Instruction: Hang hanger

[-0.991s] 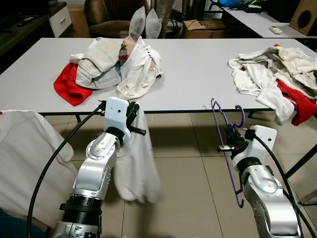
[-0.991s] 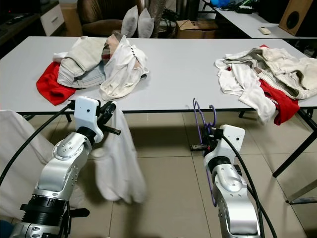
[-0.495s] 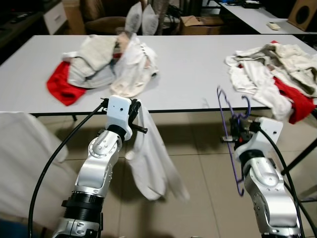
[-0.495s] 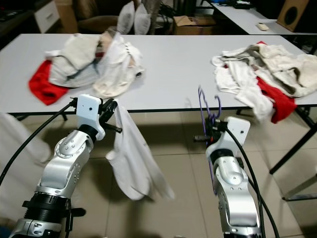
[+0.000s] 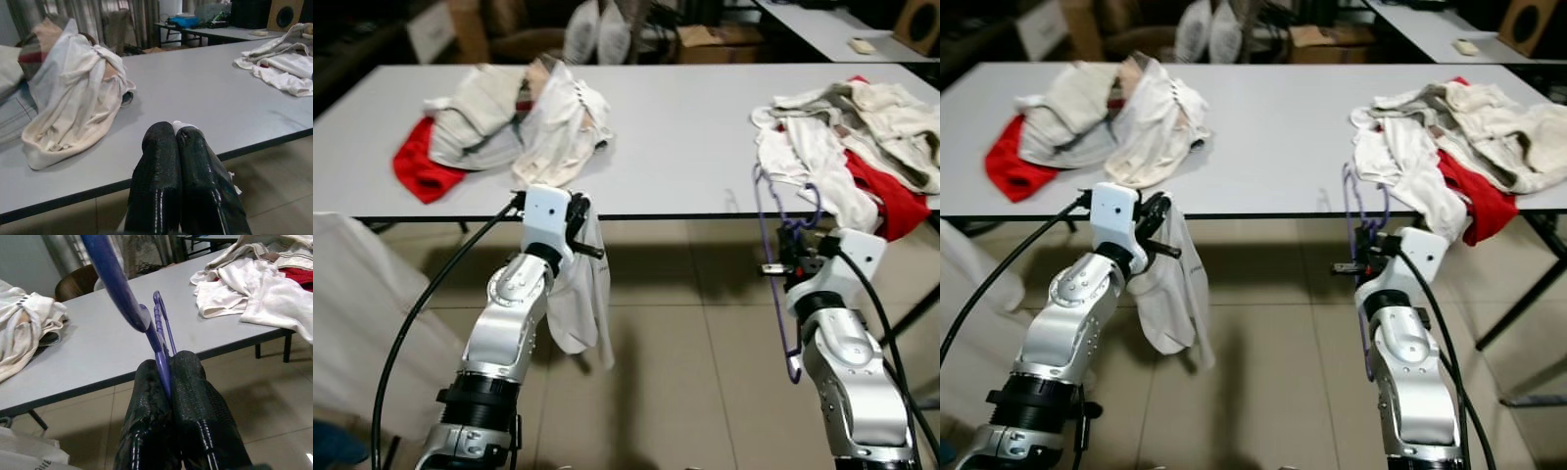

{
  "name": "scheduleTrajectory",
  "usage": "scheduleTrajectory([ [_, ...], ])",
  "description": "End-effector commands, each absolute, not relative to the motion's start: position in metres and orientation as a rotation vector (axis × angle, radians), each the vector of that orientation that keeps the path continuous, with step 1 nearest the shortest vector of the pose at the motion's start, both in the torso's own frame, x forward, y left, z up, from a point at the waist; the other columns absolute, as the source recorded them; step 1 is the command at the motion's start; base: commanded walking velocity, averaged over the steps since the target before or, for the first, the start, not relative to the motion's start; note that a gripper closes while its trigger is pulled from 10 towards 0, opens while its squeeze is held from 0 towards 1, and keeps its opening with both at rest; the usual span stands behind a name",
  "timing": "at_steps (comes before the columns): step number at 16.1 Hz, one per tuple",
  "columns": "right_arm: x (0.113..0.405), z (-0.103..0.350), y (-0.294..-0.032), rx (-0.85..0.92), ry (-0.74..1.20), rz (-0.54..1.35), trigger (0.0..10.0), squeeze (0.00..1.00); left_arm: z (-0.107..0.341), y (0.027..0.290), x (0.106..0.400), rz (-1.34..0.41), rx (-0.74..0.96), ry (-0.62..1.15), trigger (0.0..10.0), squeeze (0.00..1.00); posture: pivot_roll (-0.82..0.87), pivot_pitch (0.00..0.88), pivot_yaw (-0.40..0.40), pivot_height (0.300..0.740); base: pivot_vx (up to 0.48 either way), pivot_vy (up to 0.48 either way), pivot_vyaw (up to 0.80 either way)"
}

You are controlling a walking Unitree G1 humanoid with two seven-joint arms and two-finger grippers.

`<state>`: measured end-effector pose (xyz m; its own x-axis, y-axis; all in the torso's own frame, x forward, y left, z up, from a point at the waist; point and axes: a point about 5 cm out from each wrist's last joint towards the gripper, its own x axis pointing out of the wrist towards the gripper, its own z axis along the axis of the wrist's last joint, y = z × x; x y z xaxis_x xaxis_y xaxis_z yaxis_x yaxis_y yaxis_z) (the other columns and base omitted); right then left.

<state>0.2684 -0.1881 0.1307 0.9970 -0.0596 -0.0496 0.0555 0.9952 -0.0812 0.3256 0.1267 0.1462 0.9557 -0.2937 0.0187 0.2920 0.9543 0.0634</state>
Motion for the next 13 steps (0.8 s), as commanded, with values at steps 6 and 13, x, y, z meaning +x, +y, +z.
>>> scheduleTrajectory([
  [6,0.27,0.137,-0.17,-0.041,0.02,0.065,10.0,0.0,0.166,0.125,0.33,-0.313,0.042,-0.118,10.0,0.0,-0.12,0.0,0.01,0.74,0.167,0.0,0.0],
  [13,0.272,0.138,-0.175,-0.059,0.02,0.058,10.0,0.0,0.178,0.126,0.335,-0.327,0.057,-0.149,10.0,0.0,-0.12,0.0,0.019,0.74,0.391,0.0,-0.34],
])
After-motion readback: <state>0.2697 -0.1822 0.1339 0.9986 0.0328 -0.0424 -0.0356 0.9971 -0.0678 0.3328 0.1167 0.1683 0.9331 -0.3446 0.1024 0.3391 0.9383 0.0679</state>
